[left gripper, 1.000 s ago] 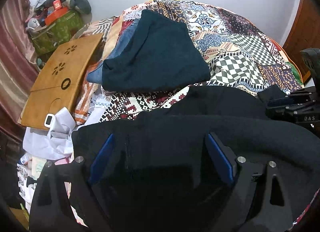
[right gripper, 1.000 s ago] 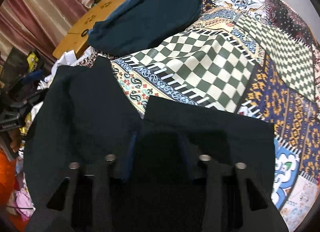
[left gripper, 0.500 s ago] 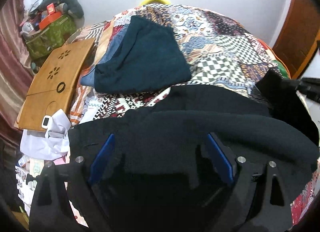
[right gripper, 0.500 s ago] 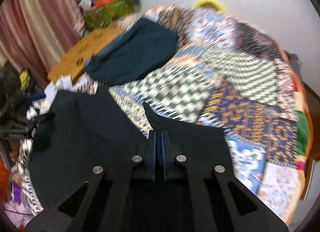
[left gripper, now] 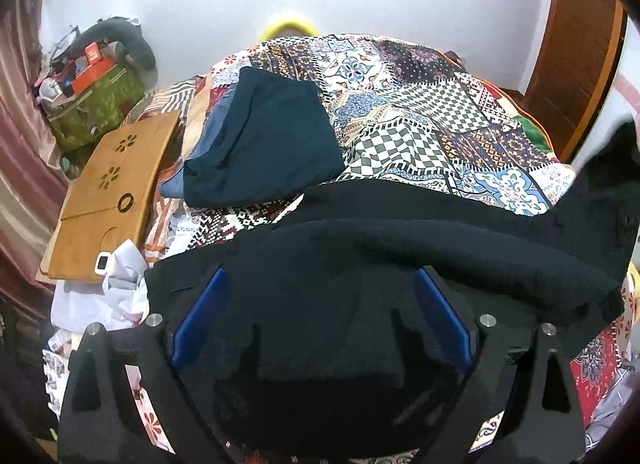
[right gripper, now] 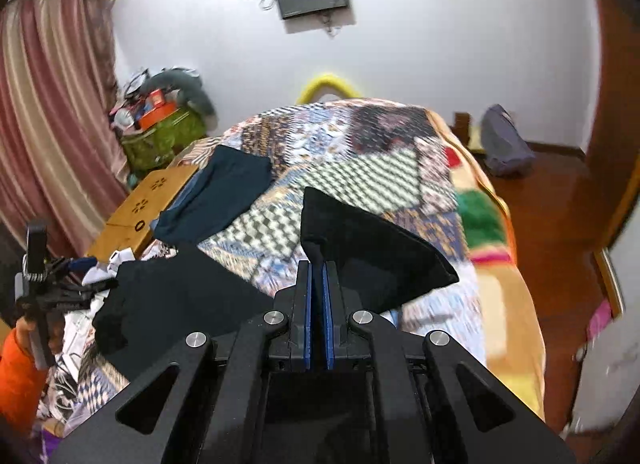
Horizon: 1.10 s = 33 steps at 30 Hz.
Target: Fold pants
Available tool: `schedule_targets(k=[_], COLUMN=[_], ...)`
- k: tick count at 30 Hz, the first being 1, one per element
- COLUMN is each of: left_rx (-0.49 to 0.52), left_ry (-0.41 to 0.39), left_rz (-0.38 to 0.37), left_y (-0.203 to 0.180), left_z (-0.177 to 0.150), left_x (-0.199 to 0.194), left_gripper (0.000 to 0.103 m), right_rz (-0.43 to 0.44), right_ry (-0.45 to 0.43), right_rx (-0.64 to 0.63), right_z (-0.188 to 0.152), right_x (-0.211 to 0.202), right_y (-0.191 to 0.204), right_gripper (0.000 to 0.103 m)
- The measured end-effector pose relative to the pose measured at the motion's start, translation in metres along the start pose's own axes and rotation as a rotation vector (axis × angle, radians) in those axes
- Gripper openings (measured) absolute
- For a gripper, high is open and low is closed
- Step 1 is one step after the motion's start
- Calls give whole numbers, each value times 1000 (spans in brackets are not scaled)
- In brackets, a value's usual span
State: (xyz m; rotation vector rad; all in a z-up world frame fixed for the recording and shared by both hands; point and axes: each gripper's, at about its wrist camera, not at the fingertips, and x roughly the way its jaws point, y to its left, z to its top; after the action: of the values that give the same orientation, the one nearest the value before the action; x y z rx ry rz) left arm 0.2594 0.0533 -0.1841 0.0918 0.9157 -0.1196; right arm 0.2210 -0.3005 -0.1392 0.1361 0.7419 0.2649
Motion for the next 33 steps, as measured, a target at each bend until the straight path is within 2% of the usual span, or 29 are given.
schedule_targets(k=[7, 11, 14, 18, 25, 29, 32, 33], left_rx=[-68, -119, -154, -204, -344, -417, -488, -509], left_ry=[23, 50, 68, 80, 129, 200, 262, 269], left_rz=[53, 83, 109, 129, 137, 112, 65, 50], left_y=[25, 45, 59, 81, 136, 158, 170, 172], left_z=[-16, -28, -38, -52, -70, -86, -104, -108], left_x=[-4, -3, -2, -7, -7, 8, 23, 26], left_gripper=[95, 95, 95, 95, 95, 95, 95, 92], right_rz=[-32, -17, -34, -53, -121, -159, -182, -190], right_ry=[104, 183, 212, 213, 111, 65, 67, 73], right_rx=[195, 259, 253, 231, 147, 156, 154, 150], right_z=[-88, -122, -137, -140, -121, -108, -100, -98], right_x=[-12, -1, 5, 1, -32, -32, -24, -19], right_y=[-40, -46, -44, -42, -39, -50, -54, -57], right_gripper=[4, 4, 4, 5, 8, 25, 31, 32])
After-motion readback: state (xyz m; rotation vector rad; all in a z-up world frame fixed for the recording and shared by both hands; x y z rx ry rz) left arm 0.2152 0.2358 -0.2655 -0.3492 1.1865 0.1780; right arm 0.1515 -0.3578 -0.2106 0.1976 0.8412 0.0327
